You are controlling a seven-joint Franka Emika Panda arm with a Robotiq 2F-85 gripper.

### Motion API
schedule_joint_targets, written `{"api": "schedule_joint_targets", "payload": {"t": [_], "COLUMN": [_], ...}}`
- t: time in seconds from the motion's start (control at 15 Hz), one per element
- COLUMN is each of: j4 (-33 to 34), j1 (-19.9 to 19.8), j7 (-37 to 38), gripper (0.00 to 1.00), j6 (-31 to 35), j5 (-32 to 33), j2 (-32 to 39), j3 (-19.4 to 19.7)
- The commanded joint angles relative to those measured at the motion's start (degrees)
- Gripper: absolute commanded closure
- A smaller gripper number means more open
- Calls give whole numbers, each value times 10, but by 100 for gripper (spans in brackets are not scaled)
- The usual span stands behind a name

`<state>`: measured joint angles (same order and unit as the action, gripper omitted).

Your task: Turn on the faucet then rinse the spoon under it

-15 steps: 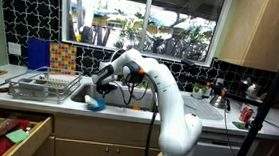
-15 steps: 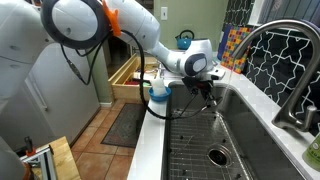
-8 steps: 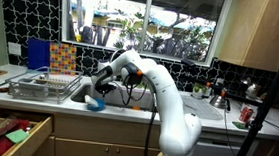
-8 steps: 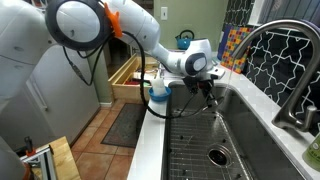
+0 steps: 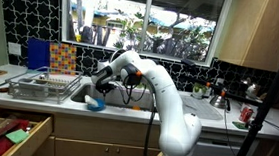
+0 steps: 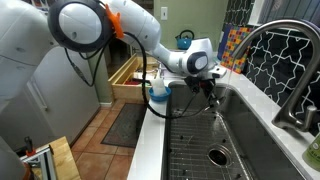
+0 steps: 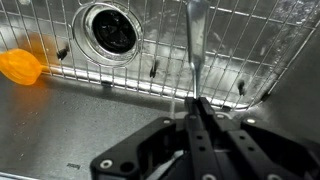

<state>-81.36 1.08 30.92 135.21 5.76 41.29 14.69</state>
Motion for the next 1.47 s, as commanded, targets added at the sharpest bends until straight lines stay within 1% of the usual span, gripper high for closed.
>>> {"api": "schedule_joint_targets", "payload": {"t": [0.0, 0.27, 1.4], "j4": [13, 15, 12], "j1": [6, 5, 5], "j7": [11, 10, 10], "gripper": [98, 98, 98], "j6": [-33, -49, -58], "j5": [10, 12, 16], "j2": [7, 7, 6], "j3": [6, 4, 5]}}
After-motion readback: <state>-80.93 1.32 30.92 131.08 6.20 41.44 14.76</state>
